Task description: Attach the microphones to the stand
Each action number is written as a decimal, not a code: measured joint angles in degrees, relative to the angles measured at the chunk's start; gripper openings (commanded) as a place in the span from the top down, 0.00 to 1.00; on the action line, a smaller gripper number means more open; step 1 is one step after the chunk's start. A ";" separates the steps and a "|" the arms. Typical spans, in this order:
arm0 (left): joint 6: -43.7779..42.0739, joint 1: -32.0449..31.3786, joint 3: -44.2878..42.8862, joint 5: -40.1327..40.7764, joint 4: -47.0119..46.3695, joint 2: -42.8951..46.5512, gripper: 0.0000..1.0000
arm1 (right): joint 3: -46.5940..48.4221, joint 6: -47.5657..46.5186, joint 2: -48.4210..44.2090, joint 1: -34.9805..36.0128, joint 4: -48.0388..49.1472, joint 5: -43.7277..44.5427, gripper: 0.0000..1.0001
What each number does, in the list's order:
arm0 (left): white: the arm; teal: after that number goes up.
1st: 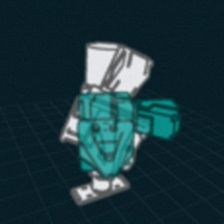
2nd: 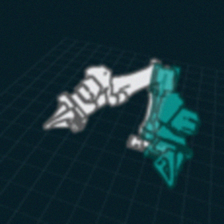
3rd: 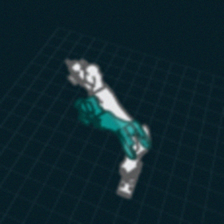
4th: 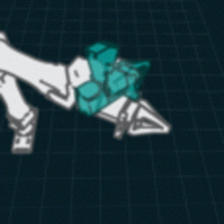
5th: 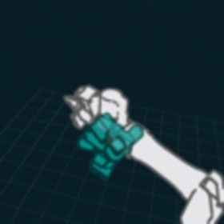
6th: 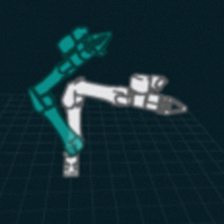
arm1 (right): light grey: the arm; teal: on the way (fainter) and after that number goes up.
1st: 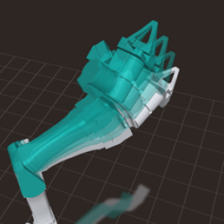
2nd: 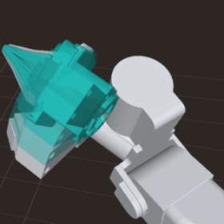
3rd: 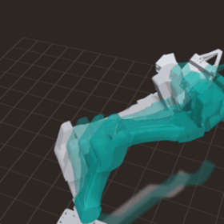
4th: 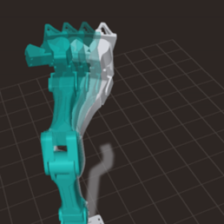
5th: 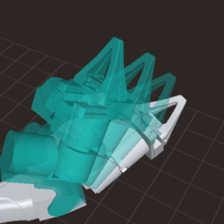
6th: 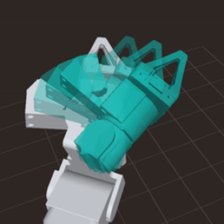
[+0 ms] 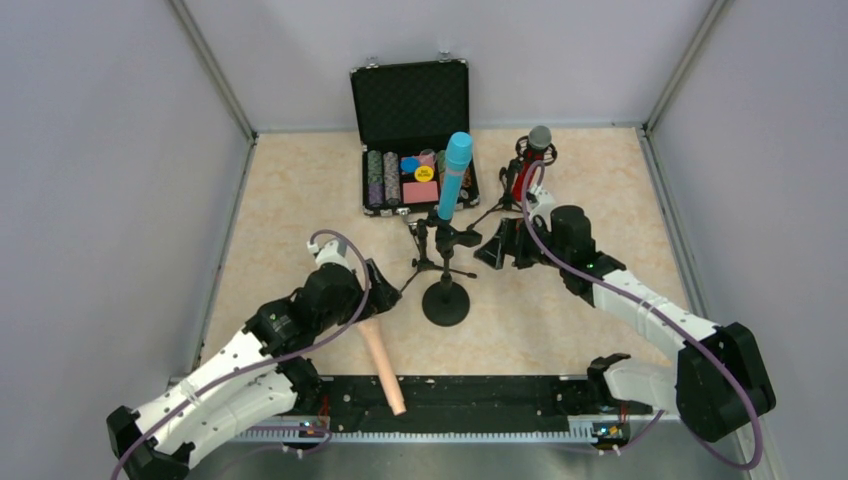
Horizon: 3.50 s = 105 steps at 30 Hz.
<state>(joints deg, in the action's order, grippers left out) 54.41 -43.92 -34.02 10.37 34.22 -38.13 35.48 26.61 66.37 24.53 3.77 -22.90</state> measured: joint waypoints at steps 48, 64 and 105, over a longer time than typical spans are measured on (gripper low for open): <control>-3.43 -0.02 -3.34 -5.95 8.48 -36.22 1.00 | -0.66 -0.07 -0.15 0.00 -0.13 -0.72 0.01; -17.84 -0.04 -4.59 -1.18 -6.58 -5.51 1.00 | 1.55 -1.84 -10.03 0.00 -0.46 -4.50 0.01; -24.11 -0.04 -21.70 -47.63 -46.51 -17.35 1.00 | 8.87 9.86 -16.98 1.44 18.36 -30.49 0.08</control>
<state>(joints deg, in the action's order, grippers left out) 30.30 -43.97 -55.72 -37.26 -12.29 -55.48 44.36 36.47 49.39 25.98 22.13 -53.39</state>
